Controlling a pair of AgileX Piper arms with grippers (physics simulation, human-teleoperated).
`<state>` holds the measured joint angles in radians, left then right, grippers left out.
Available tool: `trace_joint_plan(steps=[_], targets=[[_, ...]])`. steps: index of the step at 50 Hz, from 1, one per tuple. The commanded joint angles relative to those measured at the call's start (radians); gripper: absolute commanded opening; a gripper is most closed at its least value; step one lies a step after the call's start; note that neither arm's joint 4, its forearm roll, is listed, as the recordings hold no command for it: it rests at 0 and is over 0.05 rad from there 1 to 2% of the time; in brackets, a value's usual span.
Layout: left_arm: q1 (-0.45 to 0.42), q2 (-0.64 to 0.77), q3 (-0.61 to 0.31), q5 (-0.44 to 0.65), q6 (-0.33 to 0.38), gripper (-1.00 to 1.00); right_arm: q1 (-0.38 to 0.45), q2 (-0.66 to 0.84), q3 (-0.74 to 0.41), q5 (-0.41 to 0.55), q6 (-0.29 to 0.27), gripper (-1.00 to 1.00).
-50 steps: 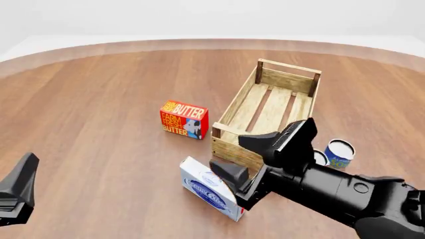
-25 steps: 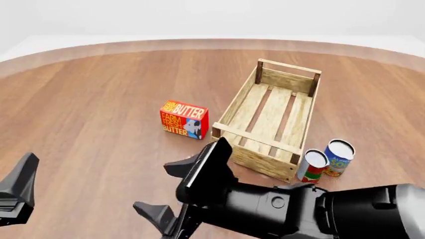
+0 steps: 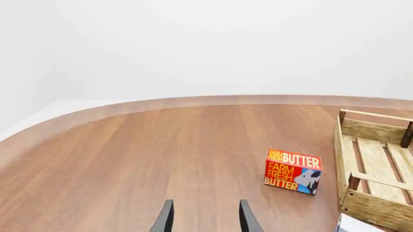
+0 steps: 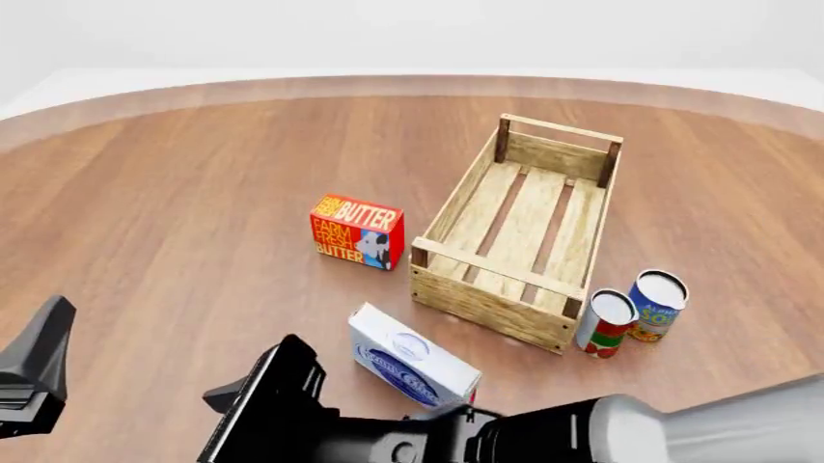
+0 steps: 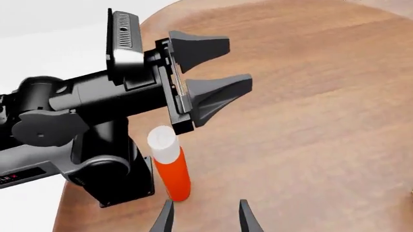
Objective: Pick up the ketchup, and put it in the wooden tray.
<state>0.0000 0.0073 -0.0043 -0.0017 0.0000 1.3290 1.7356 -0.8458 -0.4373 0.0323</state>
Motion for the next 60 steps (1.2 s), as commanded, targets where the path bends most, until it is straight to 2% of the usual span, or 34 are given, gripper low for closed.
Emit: trace_joint_plan(steps=[1, 11, 36, 60], targets=[[0.000, 0.000, 0.000, 0.000, 0.000, 1.00, 0.038, 0.062, -0.075, 0.024, -0.013, 1.00], [0.000, 0.000, 0.000, 0.000, 0.000, 1.00, 0.060, 0.111, -0.146, 0.046, -0.051, 1.00], [0.000, 0.000, 0.000, 0.000, 0.000, 1.00, 0.122, 0.259, -0.281, 0.069, -0.058, 1.00], [0.000, 0.000, 0.000, 0.000, 0.000, 1.00, 0.073, 0.342, -0.328, 0.073, -0.082, 1.00]])
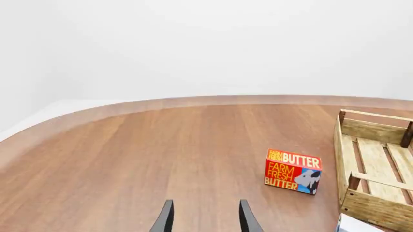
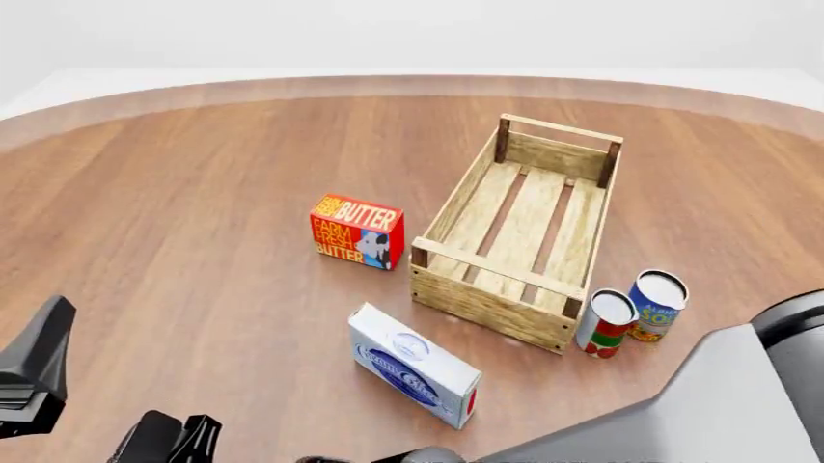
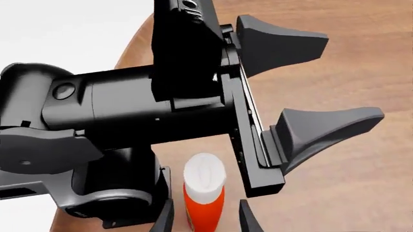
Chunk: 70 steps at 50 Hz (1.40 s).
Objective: Pick up the ketchup, and put it in the wooden tray.
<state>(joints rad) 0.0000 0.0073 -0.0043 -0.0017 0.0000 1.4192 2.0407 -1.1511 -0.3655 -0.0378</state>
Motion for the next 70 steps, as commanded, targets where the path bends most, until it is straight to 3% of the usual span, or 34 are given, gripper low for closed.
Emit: trace_joint_plan(steps=[1, 37, 38, 70], targets=[[0.000, 0.000, 0.000, 0.000, 0.000, 1.00, -0.015, 0.042, -0.026, 0.002, -0.012, 1.00], [0.000, 0.000, 0.000, 0.000, 0.000, 1.00, -0.001, 0.156, -0.121, 0.013, -0.017, 1.00], [0.000, 0.000, 0.000, 0.000, 0.000, 1.00, -0.003, 0.155, -0.121, 0.013, -0.022, -1.00], [0.000, 0.000, 0.000, 0.000, 0.000, 1.00, -0.060, 0.041, 0.065, -0.086, 0.008, -1.00]])
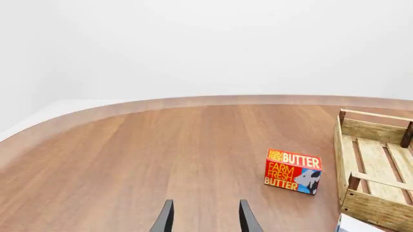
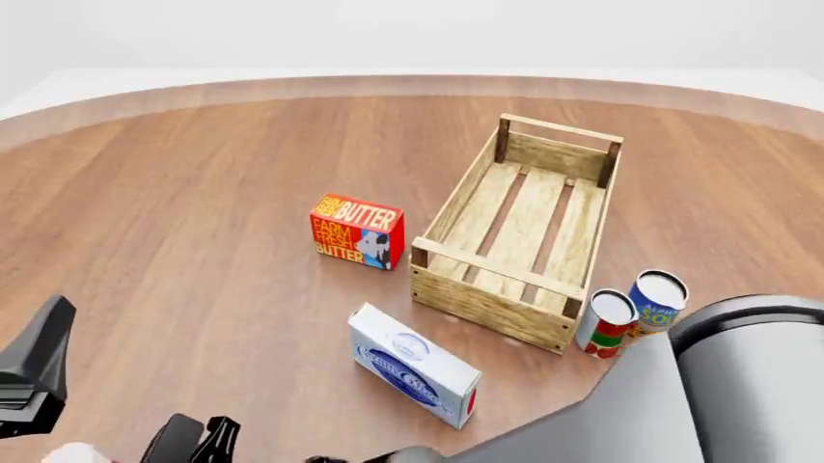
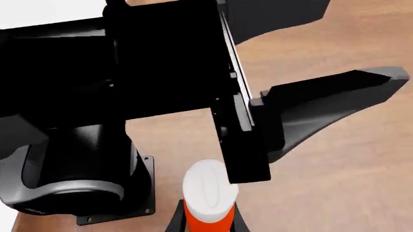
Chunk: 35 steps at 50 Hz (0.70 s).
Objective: Pick up the ketchup, and put it in the wooden tray.
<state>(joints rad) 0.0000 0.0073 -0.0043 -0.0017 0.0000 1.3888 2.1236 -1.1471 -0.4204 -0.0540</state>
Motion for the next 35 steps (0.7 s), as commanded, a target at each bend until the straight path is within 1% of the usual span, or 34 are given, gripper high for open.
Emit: trace_joint_plan(steps=[1, 9, 17, 18, 23, 27, 31, 33, 34, 35], targets=[[0.000, 0.000, 0.000, 0.000, 0.000, 1.00, -0.033, -0.043, 0.066, -0.034, 0.023, -1.00], [0.000, 0.000, 0.000, 0.000, 0.000, 1.00, -0.075, -0.056, 0.114, -0.057, 0.025, -1.00], [0.000, 0.000, 0.000, 0.000, 0.000, 1.00, -0.109, -0.086, 0.140, -0.053, 0.008, -1.00], [0.000, 0.000, 0.000, 0.000, 0.000, 1.00, -0.115, -0.096, 0.142, -0.046, 0.009, -1.00], [0.000, 0.000, 0.000, 0.000, 0.000, 1.00, -0.159, -0.135, 0.133, 0.006, -0.029, -1.00], [0.000, 0.000, 0.000, 0.000, 0.000, 1.00, -0.172, -0.162, 0.128, 0.035, -0.031, -1.00], [0.000, 0.000, 0.000, 0.000, 0.000, 1.00, -0.214, -0.198, 0.113, 0.084, -0.062, -1.00], [0.000, 0.000, 0.000, 0.000, 0.000, 1.00, -0.228, -0.215, 0.106, 0.106, -0.059, -1.00], [0.000, 0.000, 0.000, 0.000, 0.000, 1.00, -0.256, -0.219, 0.101, 0.118, -0.073, -1.00], [0.000, 0.000, 0.000, 0.000, 0.000, 1.00, -0.256, -0.219, 0.101, 0.118, -0.073, -1.00]])
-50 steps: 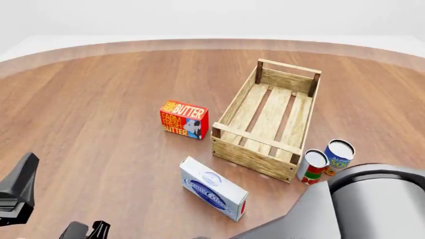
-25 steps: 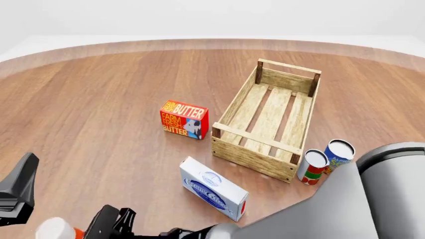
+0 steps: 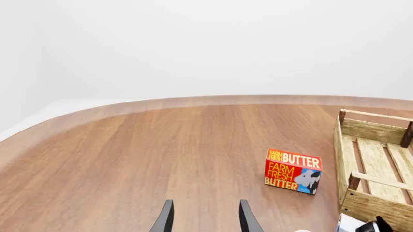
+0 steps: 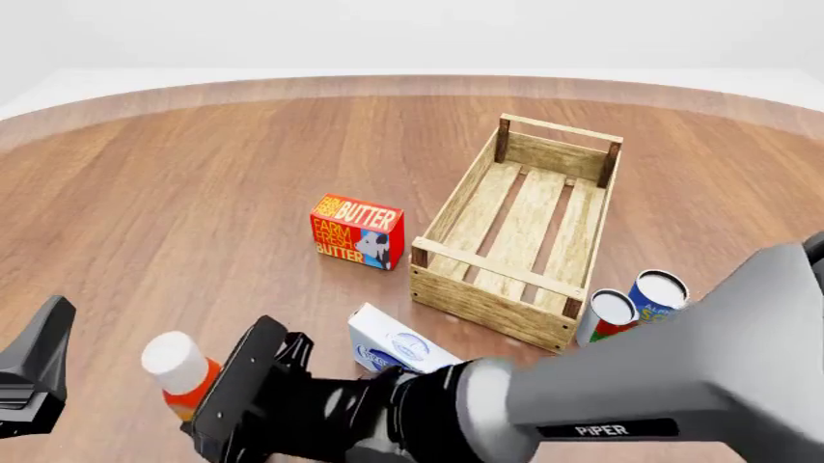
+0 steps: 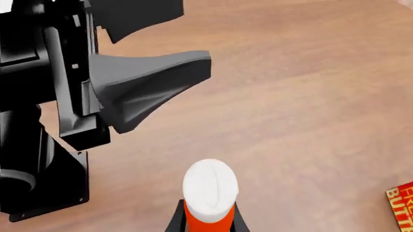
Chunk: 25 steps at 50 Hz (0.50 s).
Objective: Pick up the ketchup, and put it in the wooden tray.
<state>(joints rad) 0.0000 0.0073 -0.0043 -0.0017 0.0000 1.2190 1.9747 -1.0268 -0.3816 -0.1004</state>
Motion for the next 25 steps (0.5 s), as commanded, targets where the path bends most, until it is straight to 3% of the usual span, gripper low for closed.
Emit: trace_joint_plan(steps=[1, 15, 25], targets=[[0.000, 0.000, 0.000, 0.000, 0.000, 1.00, -0.111, -0.088, -0.020, 0.092, -0.024, -1.00], [0.000, 0.000, 0.000, 0.000, 0.000, 1.00, -0.206, -0.164, -0.021, 0.141, -0.045, -1.00], [0.000, 0.000, 0.000, 0.000, 0.000, 1.00, -0.345, -0.239, -0.035, 0.199, -0.058, -1.00]])
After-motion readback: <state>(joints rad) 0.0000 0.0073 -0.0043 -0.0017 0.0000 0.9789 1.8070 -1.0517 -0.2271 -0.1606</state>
